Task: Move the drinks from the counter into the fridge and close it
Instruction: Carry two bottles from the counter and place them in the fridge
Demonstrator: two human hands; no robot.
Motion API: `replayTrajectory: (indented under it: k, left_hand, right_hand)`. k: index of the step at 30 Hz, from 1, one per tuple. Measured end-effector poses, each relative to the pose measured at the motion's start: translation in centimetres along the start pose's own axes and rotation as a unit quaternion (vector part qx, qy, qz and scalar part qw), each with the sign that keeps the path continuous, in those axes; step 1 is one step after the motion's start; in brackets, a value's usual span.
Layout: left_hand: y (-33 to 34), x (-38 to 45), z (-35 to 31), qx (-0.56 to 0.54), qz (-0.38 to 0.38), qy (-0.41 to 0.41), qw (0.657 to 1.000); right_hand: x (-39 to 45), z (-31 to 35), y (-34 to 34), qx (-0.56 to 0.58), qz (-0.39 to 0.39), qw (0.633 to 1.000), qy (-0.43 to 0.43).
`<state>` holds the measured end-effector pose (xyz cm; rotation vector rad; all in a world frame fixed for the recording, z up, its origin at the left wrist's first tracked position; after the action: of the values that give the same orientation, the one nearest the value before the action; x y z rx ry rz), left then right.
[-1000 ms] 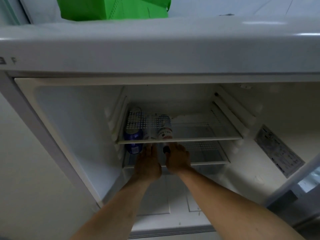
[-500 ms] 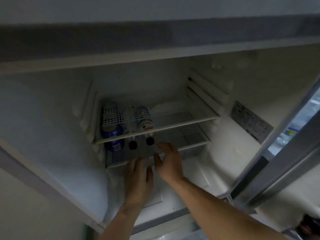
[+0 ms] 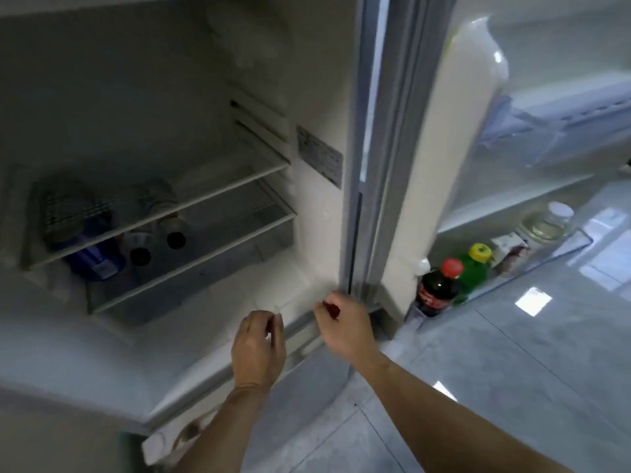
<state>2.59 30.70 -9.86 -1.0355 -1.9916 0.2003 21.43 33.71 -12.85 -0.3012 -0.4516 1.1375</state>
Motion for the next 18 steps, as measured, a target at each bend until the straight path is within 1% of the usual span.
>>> replayTrajectory:
  k: [4,8,12,15,18]
  left_hand:
    - [4.7,-5.6,-4.1,-0.032,0.099,-0.045,0.994]
    - [8.8,-13.0,-8.3,-0.064,0.227,-0.062,0.970]
    - [11.1,-19.9,-12.4,-0.050,0.313,-0.052,0.947]
    - [12.0,-24.2,-15.2,-0.040,0.371,-0.031,0.927]
    - [12.7,-27.6,-16.1,-0.018,0.415,-0.049,0.908]
  right_hand:
    - [-2.6,-7.3,-8.8,-0.049,-0.064,0.994,0.069]
    - [-6.5,-14.1,-17.9,-0.090,-0.121,0.978,0.144]
    - [-11.7,-20.4,-27.0,-0.106,-0.195,0.946,0.236]
    - [-15.8,-24.7,-32.4,-0.122,-0.223,0.918,0.305]
    - [-20.0,-28.3,-36.4,-0.119,-0.245,0.887,0.372]
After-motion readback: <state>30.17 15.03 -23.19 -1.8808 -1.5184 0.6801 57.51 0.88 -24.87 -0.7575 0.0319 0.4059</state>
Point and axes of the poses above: each hand's wrist, its own x-axis towards the middle knuckle, its own y-axis out of the palm, z = x × y, the point moved 9 cm from there along x, towards the middle knuckle, and after that the axes turned 15 degrees about -z, right-handed, at the moved point
